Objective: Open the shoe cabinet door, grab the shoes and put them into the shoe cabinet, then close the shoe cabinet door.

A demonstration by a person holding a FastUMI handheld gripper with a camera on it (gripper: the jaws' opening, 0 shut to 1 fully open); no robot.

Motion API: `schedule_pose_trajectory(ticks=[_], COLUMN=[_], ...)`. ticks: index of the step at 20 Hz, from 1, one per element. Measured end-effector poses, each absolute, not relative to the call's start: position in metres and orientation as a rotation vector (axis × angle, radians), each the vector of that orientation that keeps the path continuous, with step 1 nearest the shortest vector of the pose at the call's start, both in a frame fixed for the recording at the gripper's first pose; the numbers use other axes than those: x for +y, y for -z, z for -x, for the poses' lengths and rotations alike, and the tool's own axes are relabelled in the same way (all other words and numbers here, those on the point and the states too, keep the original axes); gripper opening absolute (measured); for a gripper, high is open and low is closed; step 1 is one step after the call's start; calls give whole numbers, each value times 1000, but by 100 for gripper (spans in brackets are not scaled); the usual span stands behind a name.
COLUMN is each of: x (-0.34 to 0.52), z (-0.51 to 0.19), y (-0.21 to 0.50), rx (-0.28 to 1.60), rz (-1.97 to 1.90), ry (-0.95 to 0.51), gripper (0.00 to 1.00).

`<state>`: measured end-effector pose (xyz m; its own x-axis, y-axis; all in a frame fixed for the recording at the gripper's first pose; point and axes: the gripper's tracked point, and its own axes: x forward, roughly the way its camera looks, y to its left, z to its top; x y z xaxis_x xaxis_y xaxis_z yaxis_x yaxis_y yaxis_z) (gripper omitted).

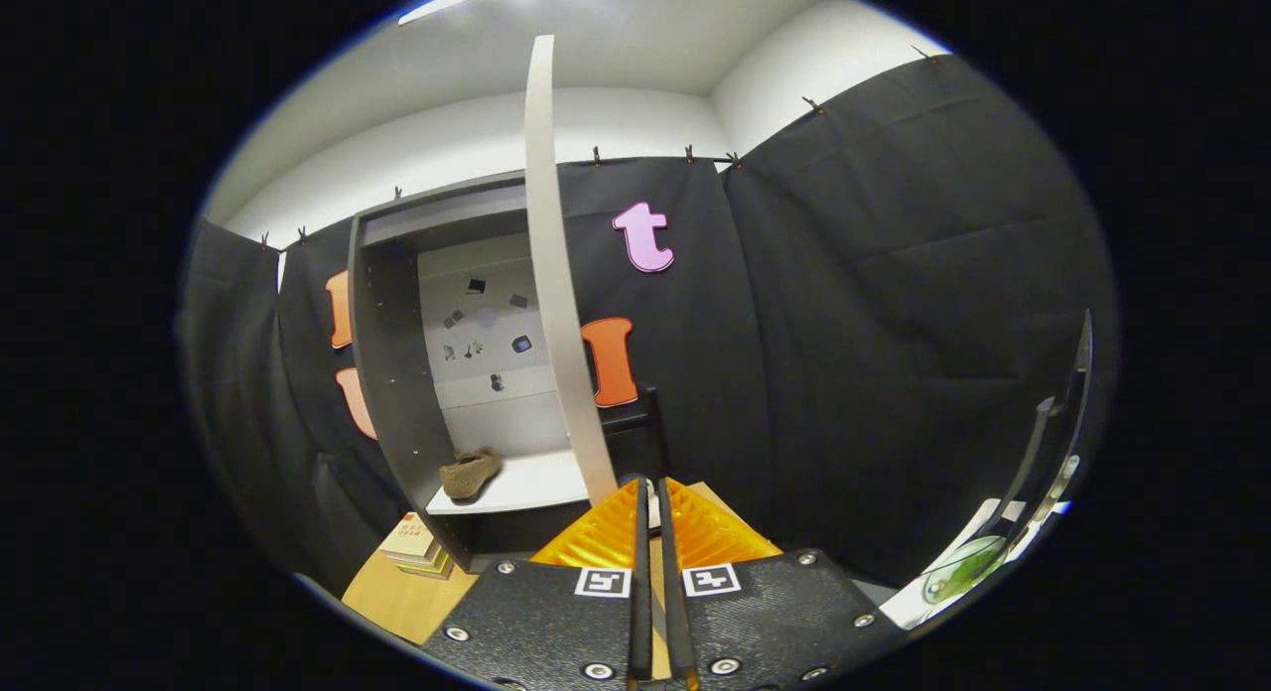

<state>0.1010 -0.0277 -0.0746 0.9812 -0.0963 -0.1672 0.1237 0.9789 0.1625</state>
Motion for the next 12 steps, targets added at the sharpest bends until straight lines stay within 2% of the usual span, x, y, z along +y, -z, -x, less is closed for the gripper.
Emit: schedule_pose_trajectory(ticks=[7,9,10,12], x=[48,78,90,120], z=[-91,-92,-94,-96], y=[99,110,118,136], rx=[197,208,221,254], rz=[-162,-178,-176,-166], ry=[121,90,71,25], gripper=[8,17,27,36])
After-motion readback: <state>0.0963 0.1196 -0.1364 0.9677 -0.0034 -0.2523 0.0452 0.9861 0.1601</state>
